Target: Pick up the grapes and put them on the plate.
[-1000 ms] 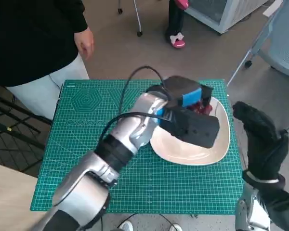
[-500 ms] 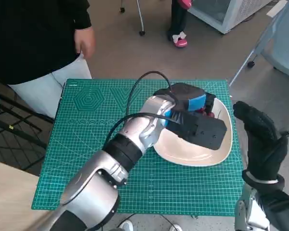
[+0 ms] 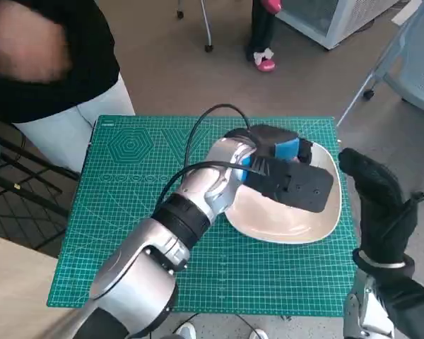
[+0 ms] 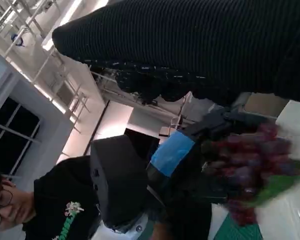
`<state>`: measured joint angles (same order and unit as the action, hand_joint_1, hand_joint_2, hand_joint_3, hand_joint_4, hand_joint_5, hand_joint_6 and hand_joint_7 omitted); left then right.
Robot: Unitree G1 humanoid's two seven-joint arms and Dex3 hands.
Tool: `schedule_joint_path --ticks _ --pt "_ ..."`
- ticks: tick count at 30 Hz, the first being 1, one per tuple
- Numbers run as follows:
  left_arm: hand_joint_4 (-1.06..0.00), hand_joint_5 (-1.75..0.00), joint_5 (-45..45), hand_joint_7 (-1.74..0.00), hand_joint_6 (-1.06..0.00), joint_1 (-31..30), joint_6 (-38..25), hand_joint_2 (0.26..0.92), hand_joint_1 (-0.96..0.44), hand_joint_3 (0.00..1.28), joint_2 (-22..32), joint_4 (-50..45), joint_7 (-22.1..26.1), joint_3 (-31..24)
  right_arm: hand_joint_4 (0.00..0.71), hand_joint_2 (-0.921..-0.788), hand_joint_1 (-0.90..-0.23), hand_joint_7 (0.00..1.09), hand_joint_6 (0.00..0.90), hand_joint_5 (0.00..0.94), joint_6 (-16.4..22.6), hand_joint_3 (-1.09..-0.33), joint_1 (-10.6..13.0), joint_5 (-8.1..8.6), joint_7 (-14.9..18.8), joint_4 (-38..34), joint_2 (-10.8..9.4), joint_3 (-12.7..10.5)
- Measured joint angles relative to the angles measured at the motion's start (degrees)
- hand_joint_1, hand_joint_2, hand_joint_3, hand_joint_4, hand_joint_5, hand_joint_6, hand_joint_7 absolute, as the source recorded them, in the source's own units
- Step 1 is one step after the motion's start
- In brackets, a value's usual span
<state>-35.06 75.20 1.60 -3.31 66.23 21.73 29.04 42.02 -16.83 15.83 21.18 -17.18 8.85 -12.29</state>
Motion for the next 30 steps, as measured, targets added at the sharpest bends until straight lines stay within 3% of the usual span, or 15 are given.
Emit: schedule_joint_path --ticks 6,19,30 --pt "-0.03 0.00 1.2 0.00 -0.13 -0.1 2.8 0.873 -0.56 0.01 0.3 1.2 0.6 -0.5 0.381 -0.921 -0.630 0.15 0.140 0.000 0.0 -0.860 -0.2 0.89 0.8 -1.0 0.0 0.3" --pt "-0.02 -0.01 6.6 -0.01 -0.14 -5.1 11.7 0.907 -0.47 0.01 4.9 -0.6 -1.9 -5.5 0.384 -0.921 -0.637 0.15 0.150 0.002 -0.3 -0.854 -1.2 2.04 1.7 -1.8 -0.1 1.4" --pt "-0.06 -0.01 23.2 -0.03 -0.20 -18.9 26.8 0.921 -0.43 0.10 11.0 -5.0 -7.3 -21.3 0.388 -0.921 -0.640 0.15 0.163 0.003 -1.0 -0.849 -2.2 2.03 1.7 -2.1 -0.3 2.3"
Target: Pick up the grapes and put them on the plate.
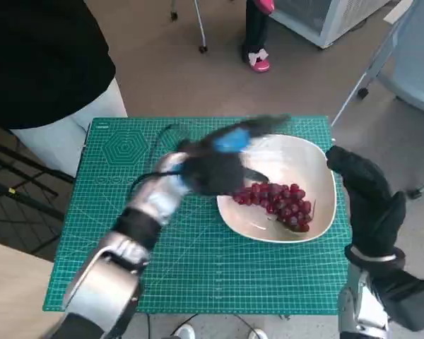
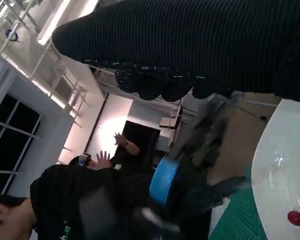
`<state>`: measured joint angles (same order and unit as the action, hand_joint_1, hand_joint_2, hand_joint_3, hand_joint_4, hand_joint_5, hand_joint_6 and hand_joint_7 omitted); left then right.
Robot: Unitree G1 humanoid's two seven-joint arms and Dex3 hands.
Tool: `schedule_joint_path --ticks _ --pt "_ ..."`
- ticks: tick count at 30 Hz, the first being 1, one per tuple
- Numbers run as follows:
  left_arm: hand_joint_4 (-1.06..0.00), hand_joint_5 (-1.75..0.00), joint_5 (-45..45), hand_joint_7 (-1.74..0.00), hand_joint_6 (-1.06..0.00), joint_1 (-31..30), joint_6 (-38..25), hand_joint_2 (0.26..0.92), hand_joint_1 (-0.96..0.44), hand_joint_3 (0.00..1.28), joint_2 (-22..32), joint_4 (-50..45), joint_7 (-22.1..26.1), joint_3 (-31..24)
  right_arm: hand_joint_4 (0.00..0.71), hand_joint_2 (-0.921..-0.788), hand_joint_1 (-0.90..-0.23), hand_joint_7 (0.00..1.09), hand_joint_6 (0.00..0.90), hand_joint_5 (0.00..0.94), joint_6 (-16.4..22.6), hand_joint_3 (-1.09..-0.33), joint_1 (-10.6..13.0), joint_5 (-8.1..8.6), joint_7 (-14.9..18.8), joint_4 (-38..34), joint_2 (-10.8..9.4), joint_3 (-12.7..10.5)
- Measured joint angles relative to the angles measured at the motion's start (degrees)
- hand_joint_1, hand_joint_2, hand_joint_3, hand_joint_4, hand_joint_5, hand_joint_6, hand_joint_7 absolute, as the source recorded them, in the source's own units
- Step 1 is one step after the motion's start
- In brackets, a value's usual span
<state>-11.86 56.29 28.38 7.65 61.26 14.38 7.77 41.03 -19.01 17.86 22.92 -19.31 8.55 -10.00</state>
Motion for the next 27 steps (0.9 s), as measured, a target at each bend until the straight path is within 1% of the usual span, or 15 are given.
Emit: schedule_joint_path --ticks 2,4,8,12,18,27 --pt "-0.06 -0.01 4.1 -0.02 -0.20 -2.6 2.6 0.921 -0.42 0.11 0.1 -0.3 0.4 -3.4 0.389 -0.921 -0.641 0.15 0.165 0.003 -0.1 -0.847 -0.3 0.00 0.0 0.0 0.0 0.2" --pt "-0.06 -0.01 8.6 -0.02 -0.19 -5.0 4.5 0.921 -0.42 0.11 0.1 -0.3 1.8 -6.8 0.390 -0.921 -0.641 0.15 0.167 0.003 -0.1 -0.846 -0.5 0.01 0.0 -0.1 -0.1 0.3" --pt "-0.05 0.00 17.0 -0.01 -0.18 -9.2 6.6 0.921 -0.40 0.12 0.2 -0.5 6.5 -13.0 0.391 -0.921 -0.640 0.15 0.168 0.004 -0.2 -0.845 -0.9 0.09 0.3 -0.4 -0.2 0.7" --pt "-0.06 -0.01 23.2 -0.01 -0.18 -13.1 7.9 0.921 -0.36 0.12 0.3 -1.9 11.0 -17.3 0.394 -0.921 -0.638 0.15 0.173 0.005 -0.3 -0.845 -1.5 0.23 0.8 -1.2 -0.3 0.8" --pt "-0.10 -0.01 27.9 -0.02 -0.20 -18.0 8.7 0.921 -0.34 0.11 0.8 -5.3 16.5 -20.0 0.394 -0.921 -0.632 0.14 0.173 0.004 -0.4 -0.851 -2.7 0.39 1.3 -2.3 -0.6 1.1" --pt "-0.12 -0.01 30.8 -0.03 -0.24 -22.8 8.0 0.921 -0.30 0.09 0.7 -12.0 20.6 -20.8 0.394 -0.921 -0.631 0.14 0.168 0.003 -0.4 -0.857 -4.2 0.40 2.5 -4.0 -0.8 1.3"
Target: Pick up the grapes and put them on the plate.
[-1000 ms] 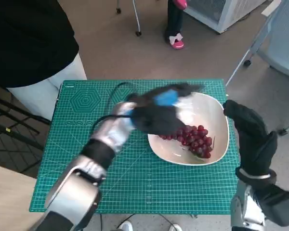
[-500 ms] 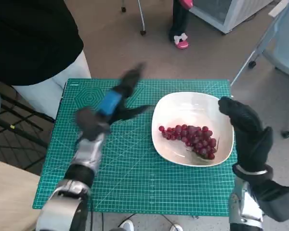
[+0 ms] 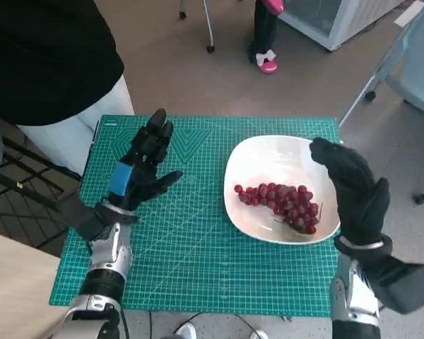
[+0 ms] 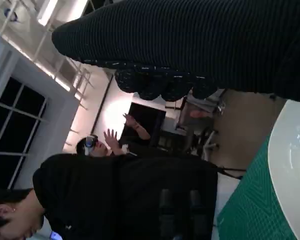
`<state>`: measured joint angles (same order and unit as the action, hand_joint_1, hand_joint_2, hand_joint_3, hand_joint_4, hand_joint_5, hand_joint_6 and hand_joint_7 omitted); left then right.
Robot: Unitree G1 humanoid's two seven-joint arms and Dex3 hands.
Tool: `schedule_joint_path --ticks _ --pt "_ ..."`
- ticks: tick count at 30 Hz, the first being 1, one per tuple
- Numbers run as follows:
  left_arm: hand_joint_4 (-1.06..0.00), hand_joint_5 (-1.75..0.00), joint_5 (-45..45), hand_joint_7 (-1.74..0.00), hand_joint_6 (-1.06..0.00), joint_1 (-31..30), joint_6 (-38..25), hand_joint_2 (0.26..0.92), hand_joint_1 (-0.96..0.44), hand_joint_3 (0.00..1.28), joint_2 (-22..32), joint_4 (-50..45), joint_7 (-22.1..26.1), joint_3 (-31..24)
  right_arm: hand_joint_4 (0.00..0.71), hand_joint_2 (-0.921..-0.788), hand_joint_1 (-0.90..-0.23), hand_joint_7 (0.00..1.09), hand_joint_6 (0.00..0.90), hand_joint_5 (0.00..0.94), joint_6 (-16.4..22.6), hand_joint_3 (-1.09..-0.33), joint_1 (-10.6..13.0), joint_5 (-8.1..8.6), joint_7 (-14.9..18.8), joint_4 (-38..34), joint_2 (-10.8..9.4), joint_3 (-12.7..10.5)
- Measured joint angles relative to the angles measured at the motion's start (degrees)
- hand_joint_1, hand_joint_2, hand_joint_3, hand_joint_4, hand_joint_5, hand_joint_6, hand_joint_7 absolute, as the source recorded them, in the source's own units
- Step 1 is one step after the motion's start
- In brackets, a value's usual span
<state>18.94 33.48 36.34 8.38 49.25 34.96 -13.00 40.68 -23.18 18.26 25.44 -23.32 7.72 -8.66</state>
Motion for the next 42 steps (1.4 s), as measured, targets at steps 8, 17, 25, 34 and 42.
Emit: schedule_joint_path --ticks 8,17,25,34,42 --pt "-0.16 -0.02 1.1 -0.04 -0.28 -1.2 -0.7 0.921 -0.29 0.08 -0.1 -2.8 0.6 -0.3 0.391 -0.921 -0.630 0.14 0.164 0.001 -0.2 -0.864 -1.1 0.01 0.9 -0.4 0.1 0.0" --pt "-0.17 -0.01 1.2 -0.03 -0.29 -1.2 -1.2 0.921 -0.29 0.10 -0.9 -3.5 0.2 -0.2 0.388 -0.921 -0.627 0.14 0.159 0.000 -1.2 -0.871 -2.1 0.08 1.7 -0.4 0.4 0.0" --pt "-0.17 -0.01 1.2 -0.02 -0.29 -1.2 -1.7 0.921 -0.30 0.14 -1.7 -4.2 0.2 0.1 0.388 -0.921 -0.626 0.15 0.159 0.000 -1.7 -0.874 -2.6 0.09 2.0 -0.4 0.6 -0.1" --pt "-0.18 0.00 1.2 -0.02 -0.30 -1.4 -1.7 0.921 -0.32 0.15 -1.7 -4.5 0.3 0.4 0.388 -0.921 -0.624 0.16 0.158 0.001 -2.2 -0.874 -2.6 0.07 2.0 -0.2 0.9 -0.2" --pt "-0.19 -0.01 1.2 -0.02 -0.31 -2.4 -1.7 0.921 -0.33 0.15 -1.7 -5.2 0.9 0.6 0.388 -0.921 -0.624 0.17 0.156 0.001 -2.4 -0.873 -2.6 0.06 2.0 -0.1 1.0 -0.3"
